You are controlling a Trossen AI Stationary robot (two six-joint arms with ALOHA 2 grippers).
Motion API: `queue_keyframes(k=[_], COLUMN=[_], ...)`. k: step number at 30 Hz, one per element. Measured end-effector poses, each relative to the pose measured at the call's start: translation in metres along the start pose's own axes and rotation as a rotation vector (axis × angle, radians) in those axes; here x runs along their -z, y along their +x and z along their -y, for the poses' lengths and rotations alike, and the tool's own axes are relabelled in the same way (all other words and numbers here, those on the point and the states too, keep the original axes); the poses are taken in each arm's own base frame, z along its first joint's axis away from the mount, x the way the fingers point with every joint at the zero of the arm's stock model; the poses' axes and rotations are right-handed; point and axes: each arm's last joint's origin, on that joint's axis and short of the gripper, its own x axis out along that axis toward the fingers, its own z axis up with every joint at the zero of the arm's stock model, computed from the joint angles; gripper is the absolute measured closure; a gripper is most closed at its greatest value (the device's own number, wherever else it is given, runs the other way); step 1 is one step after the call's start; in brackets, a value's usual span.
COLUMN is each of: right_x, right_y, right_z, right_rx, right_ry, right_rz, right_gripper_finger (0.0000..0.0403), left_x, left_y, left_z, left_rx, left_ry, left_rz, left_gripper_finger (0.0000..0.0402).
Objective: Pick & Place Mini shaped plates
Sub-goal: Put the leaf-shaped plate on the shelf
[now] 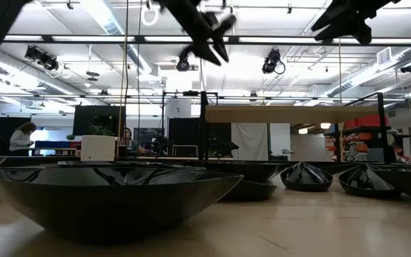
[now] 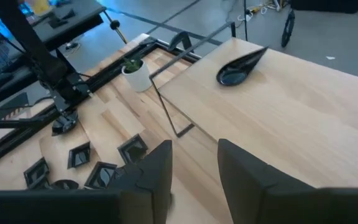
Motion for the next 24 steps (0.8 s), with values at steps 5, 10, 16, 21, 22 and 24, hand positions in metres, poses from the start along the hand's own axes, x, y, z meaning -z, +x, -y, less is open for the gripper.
queue_keyframes(k=[5,10,16,21,22,24], right_x=[-0.005,-0.005,0.009,0.022,0.024,0.027], right_y=[0.003,0.020,0.058,0.083,0.087,0.093], right_z=[-0.006,-0.016,-0.031,-0.045,-0.049,-0.056], right_rx=[-0.072,-0.138,-0.204,-0.283,-0.308,-0.364], right_ry=[0.003,0.047,0.098,0.129,0.125,0.122], right_rz=[0.030,-0.027,-0.236,-0.380,-0.398,-0.415], right_gripper_finger=[0.0270,0.0270,0.0270,0.0270,0.0270,0.0271], left_x=[0.003,0.028,0.071,0.120,0.131,0.149], left_y=[-0.057,-0.092,-0.103,-0.106,-0.106,-0.110], left_z=[0.008,0.010,0.014,0.009,0.008,0.006], left_rx=[0.002,-0.086,-0.079,0.030,0.046,0.081], left_ry=[0.140,0.288,0.350,0.209,0.182,0.127], left_rz=[-0.099,-0.306,-0.416,-0.382,-0.379,-0.371], left_gripper_finger=[0.0276,0.0276,0.0276,0.0276,0.0276,0.0276])
